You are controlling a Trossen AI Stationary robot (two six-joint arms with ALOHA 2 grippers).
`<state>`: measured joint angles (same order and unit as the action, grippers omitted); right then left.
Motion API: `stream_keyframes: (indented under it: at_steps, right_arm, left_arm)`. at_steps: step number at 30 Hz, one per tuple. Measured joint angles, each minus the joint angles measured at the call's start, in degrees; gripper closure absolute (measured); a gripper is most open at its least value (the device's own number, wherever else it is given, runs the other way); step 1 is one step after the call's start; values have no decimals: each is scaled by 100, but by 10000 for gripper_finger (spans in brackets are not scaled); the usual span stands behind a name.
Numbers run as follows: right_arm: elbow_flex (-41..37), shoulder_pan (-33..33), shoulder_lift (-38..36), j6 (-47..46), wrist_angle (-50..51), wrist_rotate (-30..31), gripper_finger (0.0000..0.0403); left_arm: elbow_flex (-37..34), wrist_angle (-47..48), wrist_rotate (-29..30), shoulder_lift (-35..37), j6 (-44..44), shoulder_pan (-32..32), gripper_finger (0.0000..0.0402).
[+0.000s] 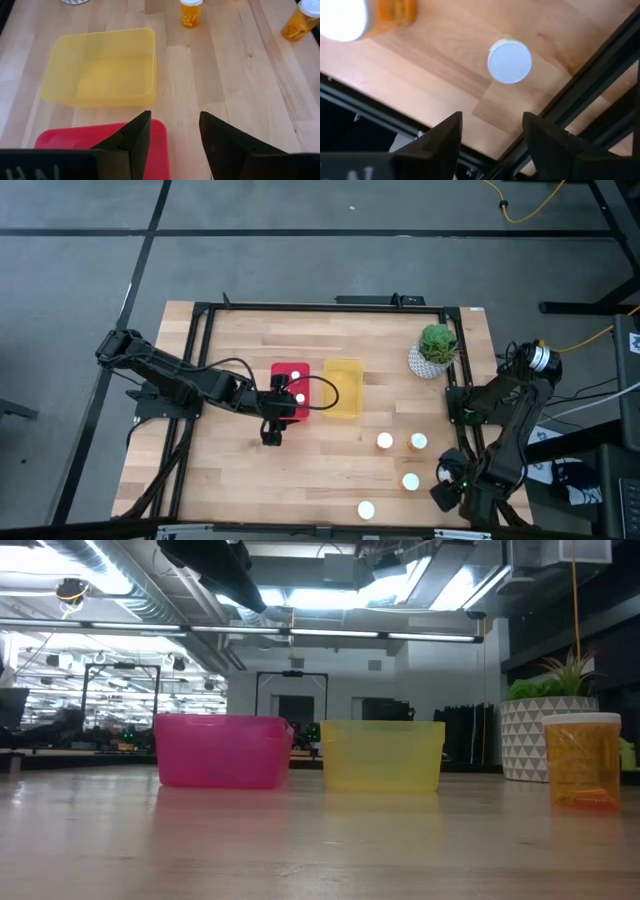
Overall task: Pick and place medicine bottles into bin by pill shape (circle, oval)
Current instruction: Move the small yellow pill bottle to the center of the table
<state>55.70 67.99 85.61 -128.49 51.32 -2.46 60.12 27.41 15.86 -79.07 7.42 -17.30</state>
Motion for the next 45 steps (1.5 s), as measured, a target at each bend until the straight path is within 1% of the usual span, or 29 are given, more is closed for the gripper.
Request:
stream_keyframes:
  at_steps: [6,15,21,26,32,39,45]
  right_arm:
    - [-2,0,247,144,66,-20,200]
    - [-7,-11,714,456,362,152,204]
    - [-11,-5,776,586,417,565,204]
    - [-9,-11,778,600,445,696,204]
    - [-9,-11,778,753,466,1110,204]
    - [-9,-9,778,761,501,900,204]
    - [-7,-9,778,761,506,885,206]
  left_arm:
    - [0,-1,0,0,-2,0,241]
    - [0,-1,11,0,-4,0,241]
    - [0,-1,13,0,-7,0,241]
    - [0,-3,16,0,-7,1,241]
    - [0,-3,22,0,-7,2,241]
    - [0,-3,22,0,-7,2,241]
    - [0,-3,22,0,-7,2,241]
